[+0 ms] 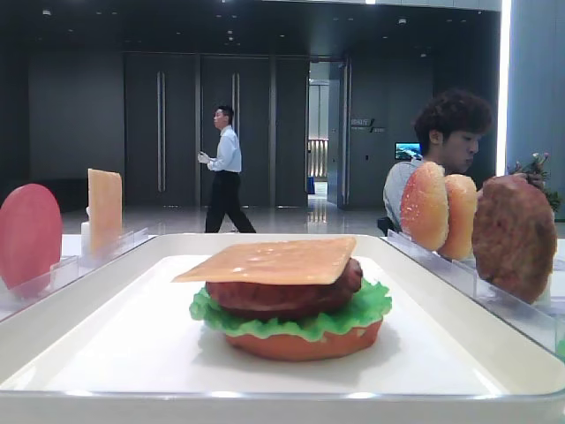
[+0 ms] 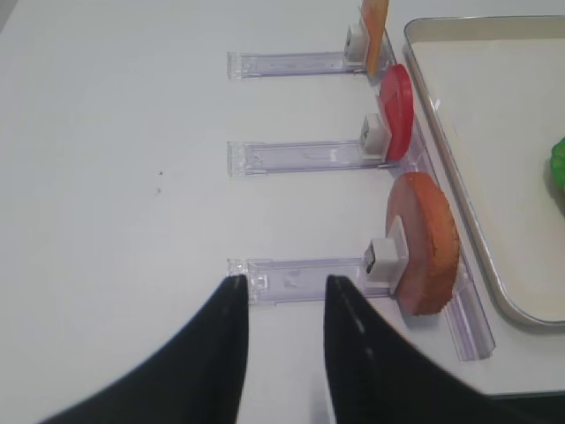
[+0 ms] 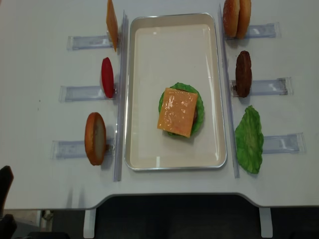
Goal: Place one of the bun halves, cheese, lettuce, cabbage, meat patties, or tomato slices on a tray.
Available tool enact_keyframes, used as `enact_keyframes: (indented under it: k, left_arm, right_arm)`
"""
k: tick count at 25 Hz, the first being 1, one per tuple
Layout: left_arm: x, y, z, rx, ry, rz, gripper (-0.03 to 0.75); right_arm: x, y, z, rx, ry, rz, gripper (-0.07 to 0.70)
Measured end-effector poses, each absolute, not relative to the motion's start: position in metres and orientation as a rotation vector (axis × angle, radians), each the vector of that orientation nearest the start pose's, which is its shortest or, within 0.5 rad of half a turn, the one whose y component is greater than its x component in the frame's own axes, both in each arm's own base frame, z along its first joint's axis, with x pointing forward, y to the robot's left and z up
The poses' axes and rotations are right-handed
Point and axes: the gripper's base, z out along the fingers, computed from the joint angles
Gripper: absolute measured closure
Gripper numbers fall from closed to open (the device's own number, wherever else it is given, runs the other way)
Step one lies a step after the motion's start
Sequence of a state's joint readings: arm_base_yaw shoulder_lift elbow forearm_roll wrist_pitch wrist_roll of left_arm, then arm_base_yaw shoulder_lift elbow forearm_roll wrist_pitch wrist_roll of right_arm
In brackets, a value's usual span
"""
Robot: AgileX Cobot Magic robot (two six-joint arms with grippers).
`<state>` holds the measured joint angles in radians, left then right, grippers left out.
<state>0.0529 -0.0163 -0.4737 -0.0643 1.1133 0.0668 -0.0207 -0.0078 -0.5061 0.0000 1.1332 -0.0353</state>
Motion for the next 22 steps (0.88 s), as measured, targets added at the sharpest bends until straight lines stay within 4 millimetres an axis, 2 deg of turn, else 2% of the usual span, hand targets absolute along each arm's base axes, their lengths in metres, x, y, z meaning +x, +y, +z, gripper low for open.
enact_keyframes:
  k: [17, 22]
  left_arm:
    - [-0.0065, -0.0056, 0.2658, 0.019, 2.105, -0.006, 0.496]
    - [-0.0065, -0.0056, 0.2658, 0.019, 2.105, -0.006, 0.524]
  right_arm:
    - [-0.0099, 0.0002, 0.2731, -0.015, 2.103, -0.034, 0.216]
    - [-0.0099, 0.0002, 0.2731, -0.015, 2.103, -0.034, 0.216]
